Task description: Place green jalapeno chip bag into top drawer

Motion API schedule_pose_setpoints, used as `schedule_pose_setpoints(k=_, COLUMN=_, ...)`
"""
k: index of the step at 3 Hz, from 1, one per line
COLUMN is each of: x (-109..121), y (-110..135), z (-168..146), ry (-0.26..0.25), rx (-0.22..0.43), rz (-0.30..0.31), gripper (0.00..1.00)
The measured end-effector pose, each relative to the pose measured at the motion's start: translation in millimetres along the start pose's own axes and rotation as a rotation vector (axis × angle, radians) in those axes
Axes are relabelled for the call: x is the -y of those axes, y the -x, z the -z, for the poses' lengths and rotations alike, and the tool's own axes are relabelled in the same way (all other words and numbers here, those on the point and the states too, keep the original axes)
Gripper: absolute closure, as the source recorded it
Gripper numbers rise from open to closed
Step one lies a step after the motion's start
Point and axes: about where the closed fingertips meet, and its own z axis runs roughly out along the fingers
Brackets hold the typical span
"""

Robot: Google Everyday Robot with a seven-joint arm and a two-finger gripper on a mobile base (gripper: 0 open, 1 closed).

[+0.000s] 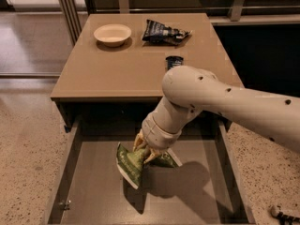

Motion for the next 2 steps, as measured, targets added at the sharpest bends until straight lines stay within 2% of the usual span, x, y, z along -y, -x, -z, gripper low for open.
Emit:
schedule_pose_setpoints(k=1, x=2, y=-12, z=-26, ry=-0.026, rx=-0.070, rz=-0.014, gripper=1.00)
schedule_pose_setpoints(k=2, x=3, y=-14, z=-39, ry=-0.016, rx=-0.078, rz=-0.011, gripper=1.00)
